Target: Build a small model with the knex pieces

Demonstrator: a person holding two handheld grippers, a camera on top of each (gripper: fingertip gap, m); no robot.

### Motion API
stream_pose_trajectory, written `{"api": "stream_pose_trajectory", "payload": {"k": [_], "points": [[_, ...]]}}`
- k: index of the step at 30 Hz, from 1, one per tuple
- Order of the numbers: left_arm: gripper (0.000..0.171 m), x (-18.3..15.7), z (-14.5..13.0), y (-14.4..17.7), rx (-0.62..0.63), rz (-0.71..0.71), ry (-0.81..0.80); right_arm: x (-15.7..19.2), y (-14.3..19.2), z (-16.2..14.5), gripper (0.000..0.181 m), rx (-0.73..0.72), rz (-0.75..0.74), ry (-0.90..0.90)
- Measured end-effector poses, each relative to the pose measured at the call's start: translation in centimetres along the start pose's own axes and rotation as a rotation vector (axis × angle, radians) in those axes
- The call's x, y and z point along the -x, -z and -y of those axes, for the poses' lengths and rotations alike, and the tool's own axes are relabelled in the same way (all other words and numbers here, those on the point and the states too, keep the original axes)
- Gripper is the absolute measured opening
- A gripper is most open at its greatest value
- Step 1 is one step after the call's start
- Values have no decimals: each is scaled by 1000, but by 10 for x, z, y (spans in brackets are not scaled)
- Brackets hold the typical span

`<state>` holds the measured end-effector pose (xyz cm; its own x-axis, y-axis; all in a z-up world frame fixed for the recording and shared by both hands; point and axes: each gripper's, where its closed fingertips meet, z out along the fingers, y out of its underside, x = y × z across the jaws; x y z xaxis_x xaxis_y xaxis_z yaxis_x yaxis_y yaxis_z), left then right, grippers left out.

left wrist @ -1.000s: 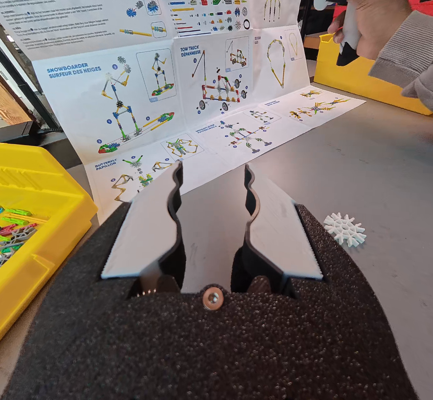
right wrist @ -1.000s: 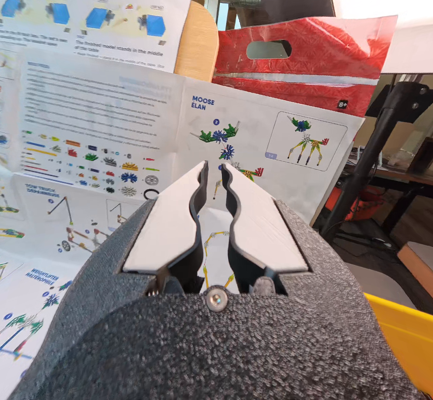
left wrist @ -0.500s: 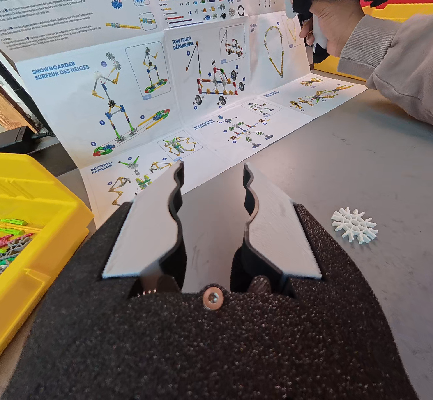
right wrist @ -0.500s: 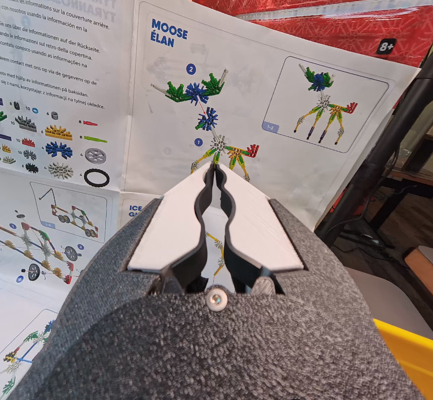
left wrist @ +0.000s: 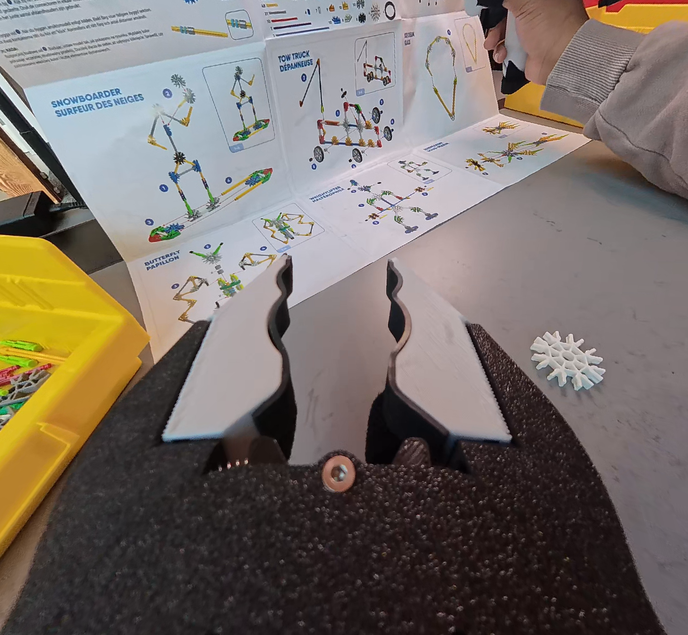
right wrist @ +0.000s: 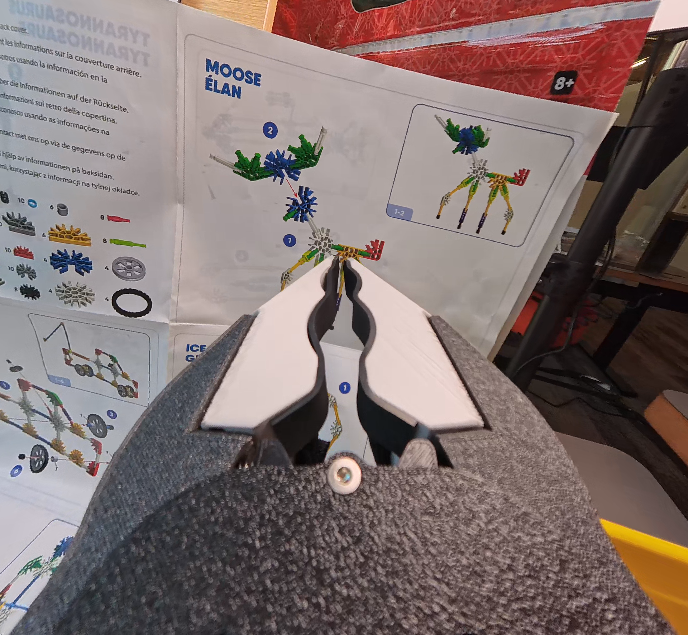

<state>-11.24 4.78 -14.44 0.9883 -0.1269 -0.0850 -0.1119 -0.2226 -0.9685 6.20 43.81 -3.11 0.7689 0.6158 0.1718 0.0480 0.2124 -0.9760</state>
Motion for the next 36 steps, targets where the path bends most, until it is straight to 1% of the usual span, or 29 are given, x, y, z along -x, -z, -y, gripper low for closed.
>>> {"api": "stream_pose_trajectory", "payload": {"k": [8, 15, 22, 27, 29, 36], "points": [[50, 0, 0, 0, 2, -1, 4, -1, 2, -8, 1, 12, -3, -4], [50, 0, -1, 0, 5, -1, 6, -7, 4, 0, 2, -8, -13, -12], [50, 0, -2, -1, 9, -3, 7, -10, 3, -4, 2, -5, -13, -35], [50, 0, -2, -1, 10, -4, 8, -12, 3, 3, 3, -27, -14, -39], [47, -1, -2, -1, 10, -10, 8, -12, 3, 3, 3, -26, -12, -53], [47, -1, -2, -1, 11, -11, 7, -11, 3, -1, 4, -19, -9, -58]]}}
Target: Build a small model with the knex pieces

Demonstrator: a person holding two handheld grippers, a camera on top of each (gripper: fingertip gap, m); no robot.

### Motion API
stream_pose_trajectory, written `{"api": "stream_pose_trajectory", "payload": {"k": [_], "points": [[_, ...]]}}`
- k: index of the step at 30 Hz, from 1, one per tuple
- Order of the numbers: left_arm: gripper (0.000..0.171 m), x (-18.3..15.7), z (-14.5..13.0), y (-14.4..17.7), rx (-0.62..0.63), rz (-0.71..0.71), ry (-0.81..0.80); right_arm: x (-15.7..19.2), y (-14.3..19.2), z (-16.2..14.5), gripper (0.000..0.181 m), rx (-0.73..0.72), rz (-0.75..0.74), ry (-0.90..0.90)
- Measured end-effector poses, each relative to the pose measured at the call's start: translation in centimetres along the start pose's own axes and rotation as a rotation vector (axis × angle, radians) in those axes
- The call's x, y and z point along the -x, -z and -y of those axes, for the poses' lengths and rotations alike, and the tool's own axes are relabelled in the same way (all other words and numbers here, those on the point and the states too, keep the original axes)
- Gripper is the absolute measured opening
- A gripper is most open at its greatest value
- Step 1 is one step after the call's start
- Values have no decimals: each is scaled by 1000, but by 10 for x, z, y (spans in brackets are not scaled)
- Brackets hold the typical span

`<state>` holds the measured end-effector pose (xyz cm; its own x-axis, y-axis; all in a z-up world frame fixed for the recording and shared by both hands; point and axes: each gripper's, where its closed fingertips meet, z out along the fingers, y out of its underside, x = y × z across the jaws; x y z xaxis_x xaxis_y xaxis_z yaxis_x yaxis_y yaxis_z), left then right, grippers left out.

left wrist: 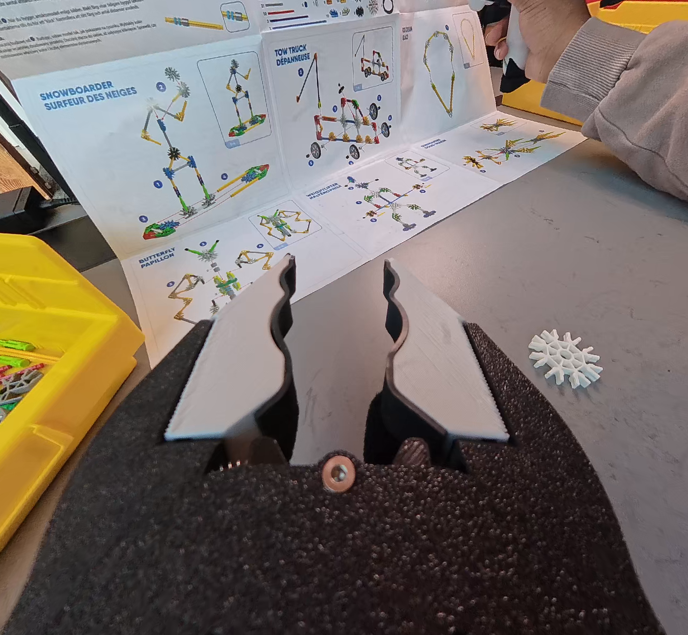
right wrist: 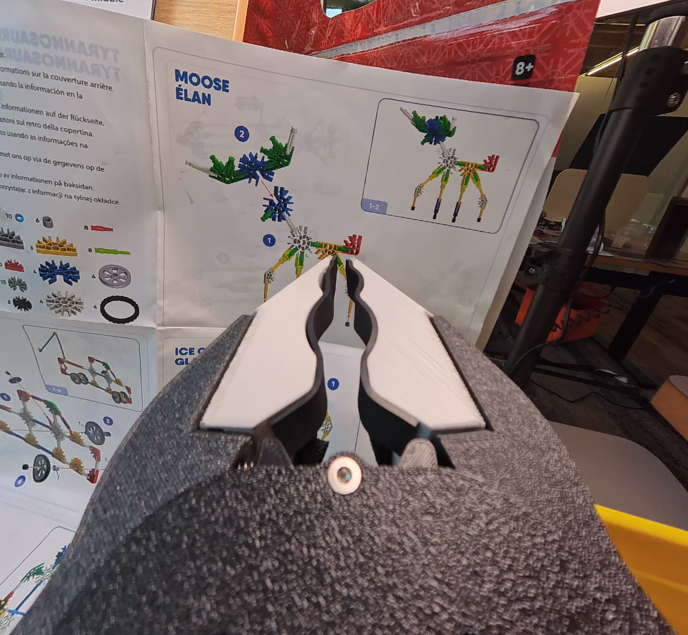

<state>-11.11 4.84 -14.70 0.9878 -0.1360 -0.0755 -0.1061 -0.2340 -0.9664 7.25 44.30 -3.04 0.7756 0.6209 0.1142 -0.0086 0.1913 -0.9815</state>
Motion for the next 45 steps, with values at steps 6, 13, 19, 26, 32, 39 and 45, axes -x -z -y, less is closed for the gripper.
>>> {"api": "stream_pose_trajectory", "payload": {"k": [6, 13, 19, 26, 32, 39, 45], "points": [[47, 0, 0, 0, 1, 0, -1, 1, 0, 0, 4, -1, 3, 1], [47, 0, -1, -1, 4, 0, -3, -1, 0, 2, 4, -5, 0, -4], [47, 0, 0, 0, 3, 3, -2, 2, 1, 1, 4, -2, 6, -3], [47, 2, 0, 0, 0, 10, -4, 33, 18, 49, 12, -104, 100, -13], [47, -3, 3, 5, -17, -13, 21, 115, 76, 124, 20, -212, 373, 38], [47, 22, 35, 31, -116, 73, -71, 198, 202, 107, 30, -57, 686, 111], [43, 153, 71, 83, 37, 323, -118, 220, 302, 48, 29, 158, 804, 70]]}}
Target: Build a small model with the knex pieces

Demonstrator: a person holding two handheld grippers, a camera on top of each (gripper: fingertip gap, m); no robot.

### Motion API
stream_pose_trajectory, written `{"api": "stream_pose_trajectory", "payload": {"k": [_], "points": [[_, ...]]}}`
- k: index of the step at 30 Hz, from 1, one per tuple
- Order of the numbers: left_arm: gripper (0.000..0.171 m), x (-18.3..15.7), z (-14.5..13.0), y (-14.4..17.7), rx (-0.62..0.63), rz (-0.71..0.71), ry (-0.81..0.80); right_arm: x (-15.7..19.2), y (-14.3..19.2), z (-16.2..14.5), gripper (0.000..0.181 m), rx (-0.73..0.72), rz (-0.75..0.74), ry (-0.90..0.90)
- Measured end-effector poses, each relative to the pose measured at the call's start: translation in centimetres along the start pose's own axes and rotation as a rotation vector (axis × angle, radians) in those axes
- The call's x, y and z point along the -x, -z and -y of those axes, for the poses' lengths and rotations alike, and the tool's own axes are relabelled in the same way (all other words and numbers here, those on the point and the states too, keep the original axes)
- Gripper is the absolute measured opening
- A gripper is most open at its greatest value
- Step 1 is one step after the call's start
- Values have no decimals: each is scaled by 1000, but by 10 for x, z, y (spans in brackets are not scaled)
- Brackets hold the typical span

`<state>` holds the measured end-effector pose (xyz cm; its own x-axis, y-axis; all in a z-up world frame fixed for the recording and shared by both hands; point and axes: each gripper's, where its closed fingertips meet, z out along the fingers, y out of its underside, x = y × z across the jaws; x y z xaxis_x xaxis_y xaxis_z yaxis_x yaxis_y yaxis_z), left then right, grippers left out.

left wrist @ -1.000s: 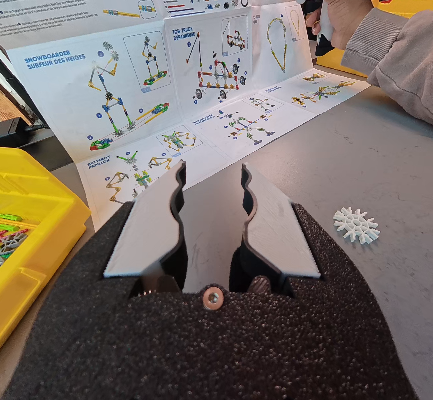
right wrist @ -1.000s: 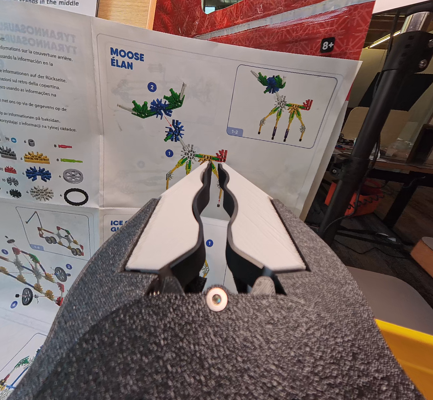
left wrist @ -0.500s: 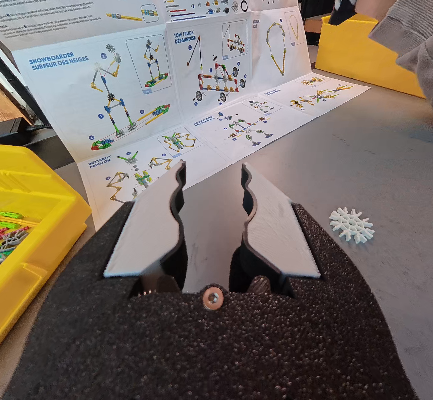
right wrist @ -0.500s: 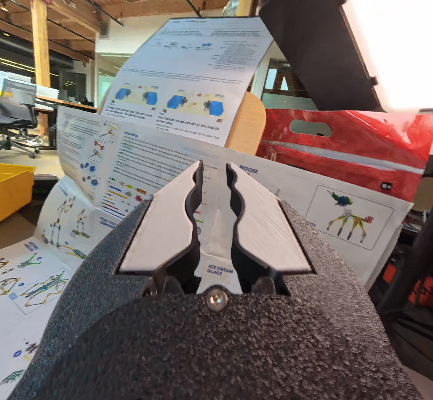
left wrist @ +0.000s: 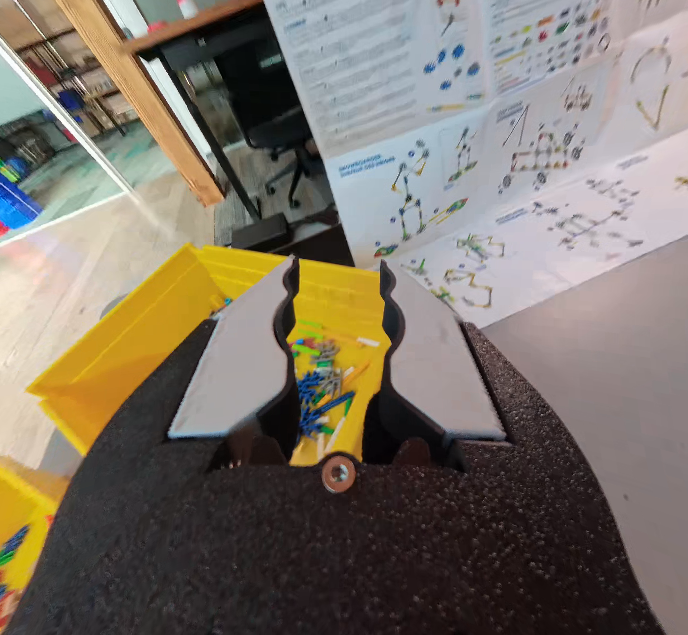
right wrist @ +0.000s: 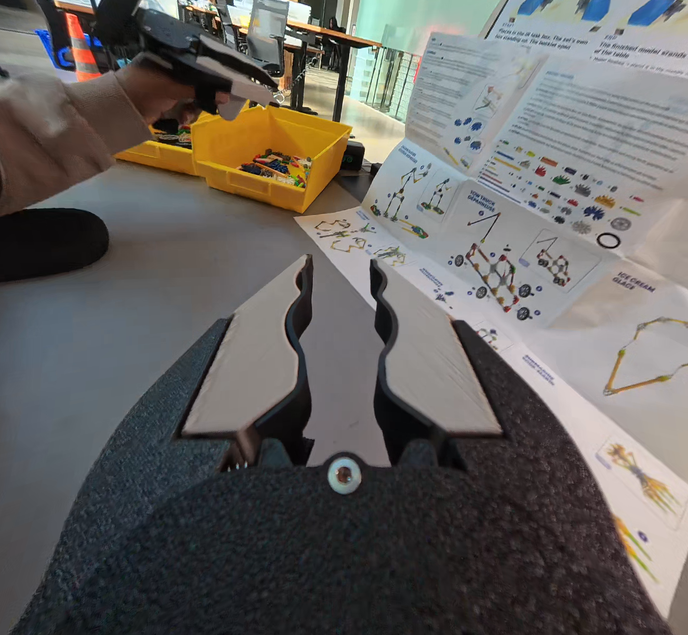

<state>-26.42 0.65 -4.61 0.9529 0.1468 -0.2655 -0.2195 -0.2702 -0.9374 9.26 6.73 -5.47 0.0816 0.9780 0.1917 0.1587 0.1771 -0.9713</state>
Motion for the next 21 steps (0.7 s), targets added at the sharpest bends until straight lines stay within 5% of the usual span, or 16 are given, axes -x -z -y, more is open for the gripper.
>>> {"api": "stream_pose_trajectory", "payload": {"k": [6, 9, 21], "points": [[33, 75, -92, -39, 711, -186, -221, 25, 13, -30, 25, -13, -12, -143], [28, 97, -134, -50, 936, -217, -208, 24, 7, -42, 25, -29, -44, -155], [17, 96, -183, -75, 1111, -291, -67, 24, 7, -53, 23, -29, -40, -125]]}}
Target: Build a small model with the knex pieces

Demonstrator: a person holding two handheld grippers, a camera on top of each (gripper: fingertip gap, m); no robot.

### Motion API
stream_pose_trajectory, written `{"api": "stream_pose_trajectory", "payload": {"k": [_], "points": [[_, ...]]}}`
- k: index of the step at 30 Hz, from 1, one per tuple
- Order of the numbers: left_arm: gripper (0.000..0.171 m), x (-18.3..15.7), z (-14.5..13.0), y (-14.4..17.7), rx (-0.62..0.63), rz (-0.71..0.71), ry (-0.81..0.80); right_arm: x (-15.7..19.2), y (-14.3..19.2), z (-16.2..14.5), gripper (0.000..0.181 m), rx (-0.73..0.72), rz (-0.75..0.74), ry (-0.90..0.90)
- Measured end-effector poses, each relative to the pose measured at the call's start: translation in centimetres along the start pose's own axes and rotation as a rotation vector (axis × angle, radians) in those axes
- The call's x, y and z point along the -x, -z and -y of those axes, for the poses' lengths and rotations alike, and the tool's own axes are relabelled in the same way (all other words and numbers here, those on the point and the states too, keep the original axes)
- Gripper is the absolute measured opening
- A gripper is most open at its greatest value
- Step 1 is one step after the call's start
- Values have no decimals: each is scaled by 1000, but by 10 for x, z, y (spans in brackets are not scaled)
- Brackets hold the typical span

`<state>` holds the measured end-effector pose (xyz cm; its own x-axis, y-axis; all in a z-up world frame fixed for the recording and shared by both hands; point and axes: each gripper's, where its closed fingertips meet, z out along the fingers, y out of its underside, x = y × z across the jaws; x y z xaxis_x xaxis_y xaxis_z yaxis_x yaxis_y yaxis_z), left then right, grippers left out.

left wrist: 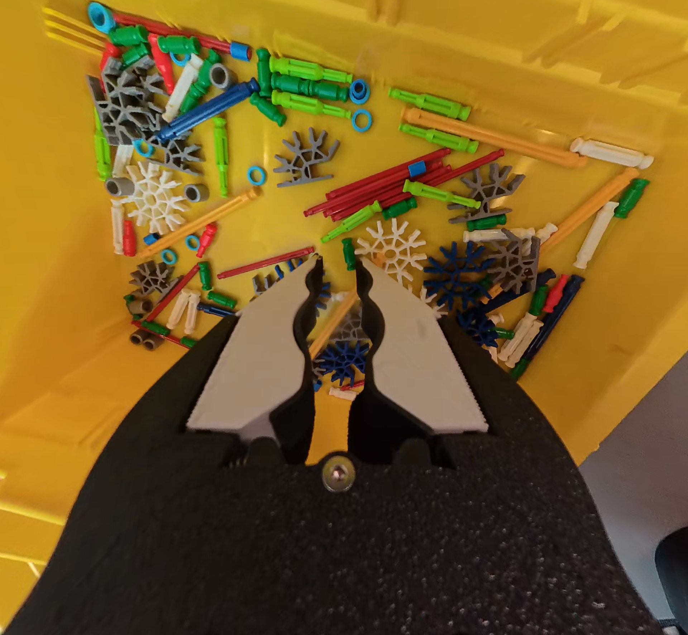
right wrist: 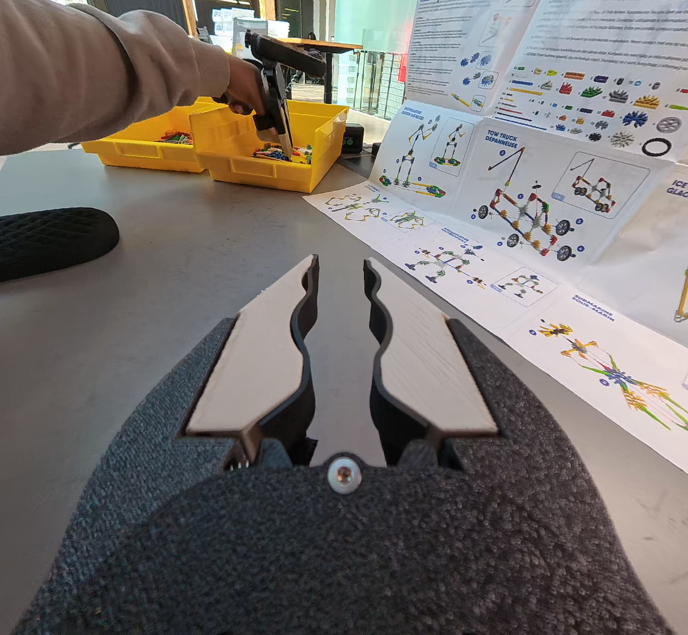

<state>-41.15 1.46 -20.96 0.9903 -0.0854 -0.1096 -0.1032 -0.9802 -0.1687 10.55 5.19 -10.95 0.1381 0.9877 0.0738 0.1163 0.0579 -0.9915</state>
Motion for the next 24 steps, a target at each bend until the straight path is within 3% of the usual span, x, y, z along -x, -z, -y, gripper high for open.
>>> {"api": "stream_pose_trajectory", "payload": {"k": [14, 19, 24], "points": [[10, -4, 2, -4, -40, -101, 121, -9, 11, 9, 22, -82, 3, -80], [9, 1, 6, -4, -43, -106, 80, -20, 13, 10, 22, -98, -43, -127], [12, -11, 7, -6, -33, -213, 14, -28, 10, 8, 22, -87, -77, -146]]}}
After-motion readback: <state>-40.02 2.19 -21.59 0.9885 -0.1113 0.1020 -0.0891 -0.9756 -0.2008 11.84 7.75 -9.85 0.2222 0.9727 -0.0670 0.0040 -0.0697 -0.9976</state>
